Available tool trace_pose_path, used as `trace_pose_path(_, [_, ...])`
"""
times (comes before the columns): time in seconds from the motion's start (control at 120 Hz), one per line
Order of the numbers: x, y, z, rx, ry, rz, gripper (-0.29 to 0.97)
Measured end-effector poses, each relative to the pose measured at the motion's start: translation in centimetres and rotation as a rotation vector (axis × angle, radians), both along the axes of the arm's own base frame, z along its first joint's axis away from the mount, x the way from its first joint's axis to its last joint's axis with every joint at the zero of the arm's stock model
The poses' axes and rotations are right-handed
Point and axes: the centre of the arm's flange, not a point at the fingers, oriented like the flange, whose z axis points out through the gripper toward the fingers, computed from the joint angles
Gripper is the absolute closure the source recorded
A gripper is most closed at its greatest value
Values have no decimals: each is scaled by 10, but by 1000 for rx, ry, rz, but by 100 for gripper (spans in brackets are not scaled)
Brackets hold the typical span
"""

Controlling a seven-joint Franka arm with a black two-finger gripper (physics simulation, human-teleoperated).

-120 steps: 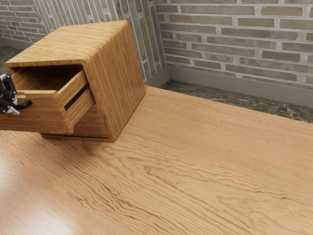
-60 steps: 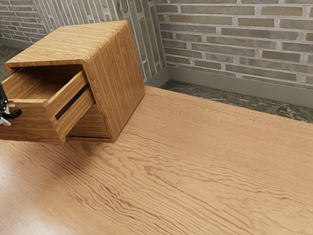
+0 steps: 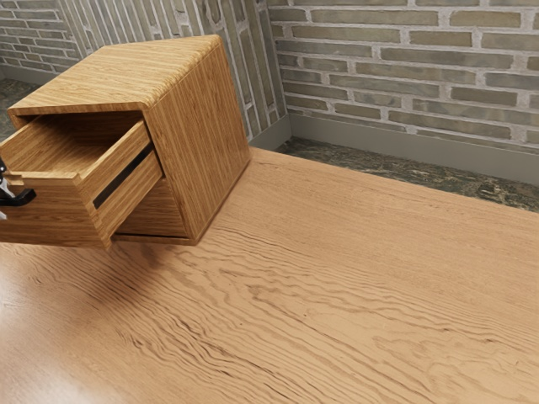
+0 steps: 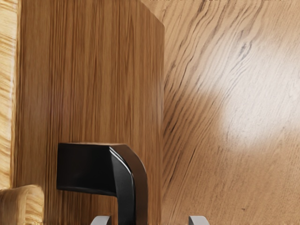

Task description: Pull the drawer handle with one arm to open the drawer

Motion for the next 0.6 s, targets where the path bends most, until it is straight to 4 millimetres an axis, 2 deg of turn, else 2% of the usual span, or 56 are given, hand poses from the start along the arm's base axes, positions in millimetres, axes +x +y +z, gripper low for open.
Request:
trace_pose_path(0.075, [-4,-2,11,12,-14,1,50])
trace_pose_path(0.133, [-9,-7,30,30,-34,-1,49])
trace_pose_path(0.183, [-10,-16,56,53,-58,-10,48])
trace_pose_path(0.25, [-3,-38,89,69,-83,-46,45])
trace_pose_path(0.283, [6,-53,101,75,-82,-72,41])
trace_pose_path(0.333, [34,-86,115,85,-67,-131,32])
trace_pose_path(0.408, [81,-149,122,90,-17,-211,22])
trace_pose_path(0.45, [94,-182,123,78,2,-221,18])
trace_pose_path(0.5, [99,-219,130,53,9,-205,14])
trace_pose_path(0.6, [105,-239,120,-61,77,-43,8])
